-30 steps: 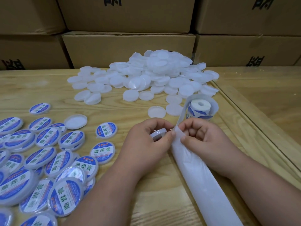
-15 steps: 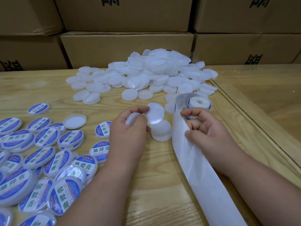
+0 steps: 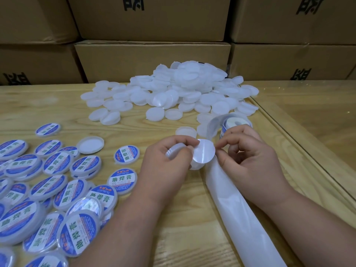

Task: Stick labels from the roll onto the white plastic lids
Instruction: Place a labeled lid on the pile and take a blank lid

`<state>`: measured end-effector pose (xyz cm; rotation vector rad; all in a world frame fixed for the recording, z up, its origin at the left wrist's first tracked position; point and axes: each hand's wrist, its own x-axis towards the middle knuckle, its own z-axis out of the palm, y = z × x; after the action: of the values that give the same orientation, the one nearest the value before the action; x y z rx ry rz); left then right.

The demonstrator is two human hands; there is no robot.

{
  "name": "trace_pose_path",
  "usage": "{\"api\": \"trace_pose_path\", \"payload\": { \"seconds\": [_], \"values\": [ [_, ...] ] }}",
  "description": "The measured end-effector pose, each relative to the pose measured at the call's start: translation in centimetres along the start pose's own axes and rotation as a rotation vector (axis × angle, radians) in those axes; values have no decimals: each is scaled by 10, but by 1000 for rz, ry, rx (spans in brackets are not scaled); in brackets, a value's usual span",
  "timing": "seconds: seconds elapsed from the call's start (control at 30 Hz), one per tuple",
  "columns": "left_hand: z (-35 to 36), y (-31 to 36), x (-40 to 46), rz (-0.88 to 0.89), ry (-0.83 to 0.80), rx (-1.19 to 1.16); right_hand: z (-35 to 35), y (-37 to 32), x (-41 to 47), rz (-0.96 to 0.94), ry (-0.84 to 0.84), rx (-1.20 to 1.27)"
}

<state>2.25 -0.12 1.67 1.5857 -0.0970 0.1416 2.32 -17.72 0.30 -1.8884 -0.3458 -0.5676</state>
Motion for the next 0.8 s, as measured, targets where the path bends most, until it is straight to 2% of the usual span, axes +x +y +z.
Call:
{"api": "trace_pose_path", "payload": {
  "seconds": [0.27,0.33,0.43,0.67,0.8],
  "values": [
    [-3,0,0,43,-50,-65,0,0,0,-27,-9,-38],
    [-3,-1,0,46,-92,-229,1,-2,0,-7,17,17],
    [-3,0,2,-41,-132,-481,-2,-4,3,14,52,84],
    [0,-2,6,-85,-152,-457,-5,-9,4,181,-105,302],
    [1,-1,6,-124,-189,-424,0,-9,2,224,-226,229]
  ]
}}
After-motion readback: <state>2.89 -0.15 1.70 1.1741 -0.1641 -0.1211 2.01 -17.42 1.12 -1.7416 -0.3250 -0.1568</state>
